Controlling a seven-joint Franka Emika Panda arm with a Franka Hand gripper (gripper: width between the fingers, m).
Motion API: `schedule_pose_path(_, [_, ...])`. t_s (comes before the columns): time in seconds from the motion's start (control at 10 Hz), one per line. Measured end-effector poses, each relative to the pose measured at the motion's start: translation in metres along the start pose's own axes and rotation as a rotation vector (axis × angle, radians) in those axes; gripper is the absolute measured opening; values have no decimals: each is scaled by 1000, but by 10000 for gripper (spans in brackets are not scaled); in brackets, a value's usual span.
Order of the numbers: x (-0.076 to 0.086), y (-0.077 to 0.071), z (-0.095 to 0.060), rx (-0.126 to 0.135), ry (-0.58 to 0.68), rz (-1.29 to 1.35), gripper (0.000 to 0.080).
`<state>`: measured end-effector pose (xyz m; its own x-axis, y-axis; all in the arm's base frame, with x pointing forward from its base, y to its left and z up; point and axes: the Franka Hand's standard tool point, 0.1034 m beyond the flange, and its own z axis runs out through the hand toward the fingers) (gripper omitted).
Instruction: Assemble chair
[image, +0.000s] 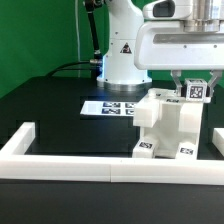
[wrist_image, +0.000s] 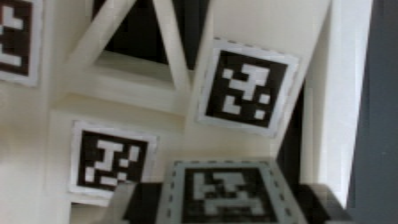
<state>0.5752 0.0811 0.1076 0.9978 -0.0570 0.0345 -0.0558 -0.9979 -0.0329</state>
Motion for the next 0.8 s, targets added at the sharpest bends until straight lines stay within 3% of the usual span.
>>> schedule_pose_path(0.6, [0,0,0,0,0,33,274])
schedule_pose_path(0.8, [0,-1,0,2,0,206,274])
